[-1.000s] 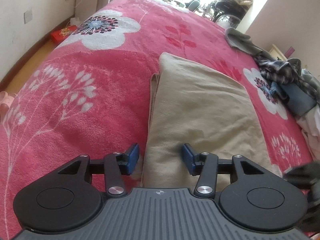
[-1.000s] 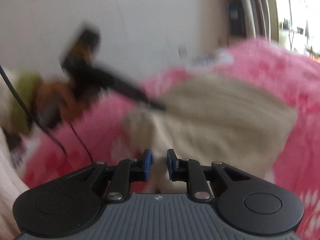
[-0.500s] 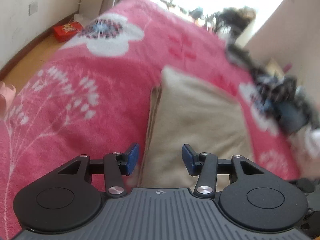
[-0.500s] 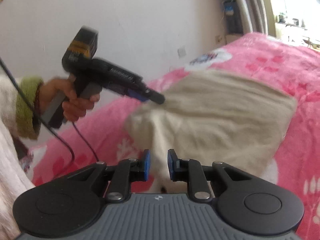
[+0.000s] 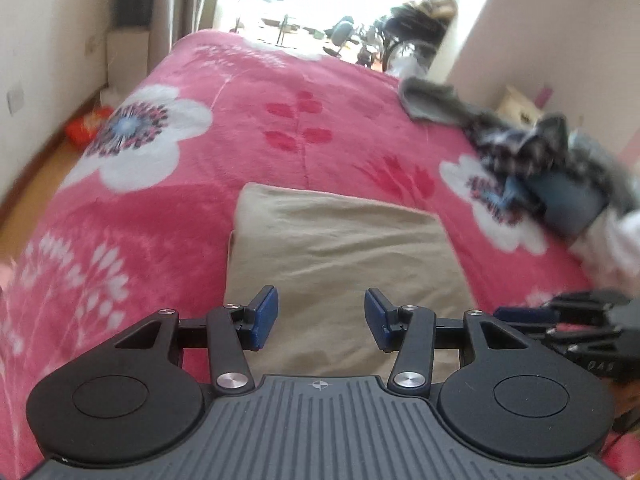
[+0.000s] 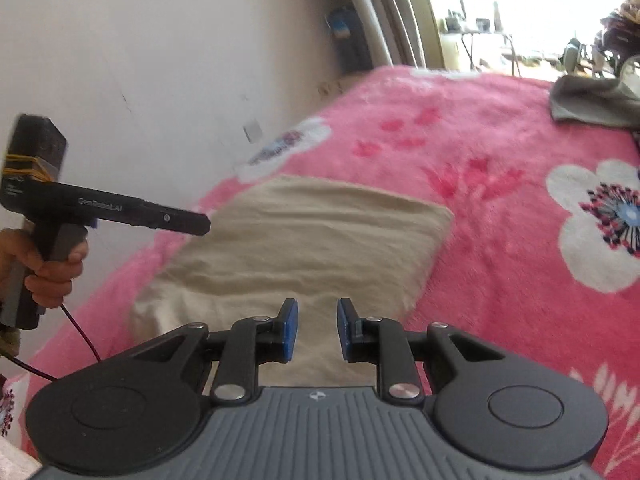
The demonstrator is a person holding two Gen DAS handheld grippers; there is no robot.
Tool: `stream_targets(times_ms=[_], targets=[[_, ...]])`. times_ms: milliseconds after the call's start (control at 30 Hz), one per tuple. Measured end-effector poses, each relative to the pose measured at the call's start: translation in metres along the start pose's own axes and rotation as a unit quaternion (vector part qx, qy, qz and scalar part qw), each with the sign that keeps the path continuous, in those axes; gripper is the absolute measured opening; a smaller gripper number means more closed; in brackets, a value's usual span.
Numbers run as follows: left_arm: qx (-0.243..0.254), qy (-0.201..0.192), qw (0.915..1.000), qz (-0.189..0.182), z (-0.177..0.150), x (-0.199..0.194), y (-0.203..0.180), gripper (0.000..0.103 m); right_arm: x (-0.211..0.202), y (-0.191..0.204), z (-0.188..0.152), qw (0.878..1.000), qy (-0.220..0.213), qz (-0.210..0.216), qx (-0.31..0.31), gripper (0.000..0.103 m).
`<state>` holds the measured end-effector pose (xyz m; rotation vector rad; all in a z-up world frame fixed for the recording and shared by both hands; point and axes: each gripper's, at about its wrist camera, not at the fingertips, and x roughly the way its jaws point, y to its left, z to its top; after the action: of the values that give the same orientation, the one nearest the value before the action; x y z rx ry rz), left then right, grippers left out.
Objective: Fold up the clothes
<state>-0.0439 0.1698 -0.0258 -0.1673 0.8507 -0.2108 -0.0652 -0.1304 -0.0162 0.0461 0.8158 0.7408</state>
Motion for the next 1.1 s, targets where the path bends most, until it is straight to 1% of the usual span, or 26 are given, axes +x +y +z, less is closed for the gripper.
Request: stream_targets(times_ms=[67,200,267,333,400,600,767,867,1000,1100], targets=[[0.027,0.004,0.9996,0.013,0.002,0.007,-0.011,0.048,0.008,-0.003,-0.001,1.0,0.016,-0.002,0.002,0.024],[0.045,0.021,0.9984,0.026,0.002,0.022,-0.023,0.048,0.028,-0.009,-0.008,0.998,0.059,0.005,0.01,0.024],[0.045,0.033,0.9977,0.039,0.0,0.028,-0.024,0.048,0.031,-0.009,-0.01,0.998,0.062,0.007,0.01,0.024],[0.037,0.04,0.9976,0.044,-0.002,0.032,-0.023,0.048,0.033,-0.009,-0.01,0.998,0.068,0.009,0.008,0.024],[0.033,0.041,0.9975,0.046,-0.003,0.033,-0.023,0.048,0.034,-0.01,-0.01,0.997,0.074,0.011,0.01,0.023],[0.043,0.046,0.9965,0.054,-0.001,0.033,-0.027,0.048,0.039,-0.012,-0.009,0.996,0.084,0.013,0.019,0.023],[0.047,0.036,0.9965,0.06,0.005,0.026,-0.028,0.048,0.039,-0.011,-0.008,0.996,0.085,0.01,0.016,0.023],[0.06,0.02,0.996,0.063,0.012,0.019,-0.031,0.048,0.04,-0.011,-0.008,0.996,0.087,0.008,0.017,0.023],[0.072,0.004,0.996,0.054,0.023,0.017,-0.035,0.048,0.041,-0.01,-0.007,0.996,0.089,0.004,0.015,0.023],[0.075,0.007,0.996,0.049,0.029,0.025,-0.039,0.048,0.041,-0.008,-0.008,0.996,0.089,0.001,0.012,0.023]])
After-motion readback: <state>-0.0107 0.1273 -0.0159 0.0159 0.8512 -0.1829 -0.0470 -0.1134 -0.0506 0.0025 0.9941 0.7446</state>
